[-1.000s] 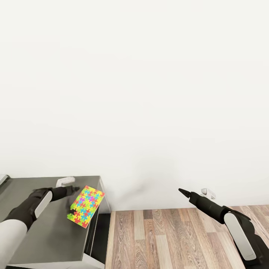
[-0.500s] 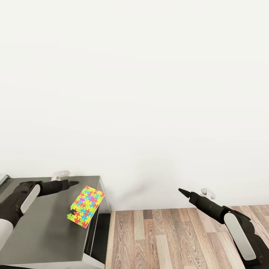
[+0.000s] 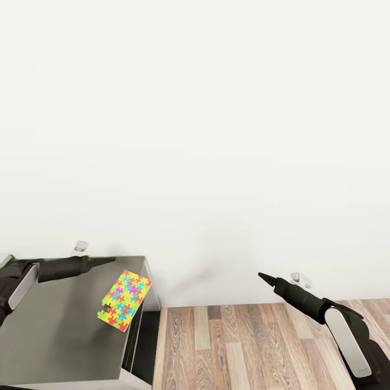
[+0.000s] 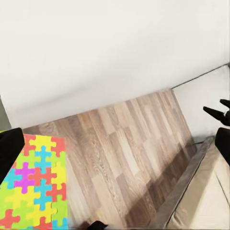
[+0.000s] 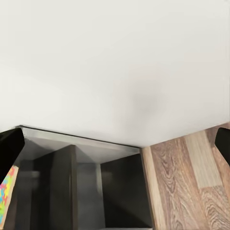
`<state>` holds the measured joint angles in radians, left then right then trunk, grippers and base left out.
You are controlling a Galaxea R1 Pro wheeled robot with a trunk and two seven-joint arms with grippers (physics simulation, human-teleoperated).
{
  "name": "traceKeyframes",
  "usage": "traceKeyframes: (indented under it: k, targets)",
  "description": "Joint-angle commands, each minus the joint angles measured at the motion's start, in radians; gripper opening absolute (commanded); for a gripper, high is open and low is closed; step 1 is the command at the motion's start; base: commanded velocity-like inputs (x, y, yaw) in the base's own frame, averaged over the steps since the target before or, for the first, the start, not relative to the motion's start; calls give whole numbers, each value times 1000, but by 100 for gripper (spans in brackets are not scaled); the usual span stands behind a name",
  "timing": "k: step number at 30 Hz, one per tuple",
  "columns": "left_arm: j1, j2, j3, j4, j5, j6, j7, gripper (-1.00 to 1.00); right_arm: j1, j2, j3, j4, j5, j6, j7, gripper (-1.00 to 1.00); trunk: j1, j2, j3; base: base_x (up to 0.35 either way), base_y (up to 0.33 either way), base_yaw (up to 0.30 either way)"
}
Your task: Put all the toys in the child's room - the three board games (two on the bed and one on the table), the two jigsaw puzzles on the table, and the tennis ball on the table - inside the toy box on the table in the child's room.
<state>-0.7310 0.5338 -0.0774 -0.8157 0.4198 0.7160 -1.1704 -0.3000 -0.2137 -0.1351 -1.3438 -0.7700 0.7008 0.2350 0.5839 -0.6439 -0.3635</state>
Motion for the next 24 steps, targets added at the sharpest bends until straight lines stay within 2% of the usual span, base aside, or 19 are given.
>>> traceKeyframes:
  k: [1,5,6,14,15,24]
  targets:
    - [-1,2,-4,0,7,8,-48,100,-1,0,-2,0,-2,7,9,100,0,-1,0,0,0,0]
    - [-1,4,-4,0,8,11,-167,100,-1,2,-3,0,-7,15,38,100,0,-1,7,0,0,24]
    - [-1,3,-5,0,8,11,-214,100,-1,3,-3,1,-9,21,51,100,0,-1,8,0,0,49]
    - [0,3,-11,-4,13,21,-385,100,-4,8,-5,7,-15,37,81,100,0,-1,21,0,0,61]
    - [0,3,-12,-4,13,23,-400,100,-4,8,-4,7,-17,38,83,100,0,-1,23,0,0,67]
    - [17,-5,-15,-5,11,27,-400,100,-5,22,10,34,-27,41,124,100,0,-1,38,0,0,69]
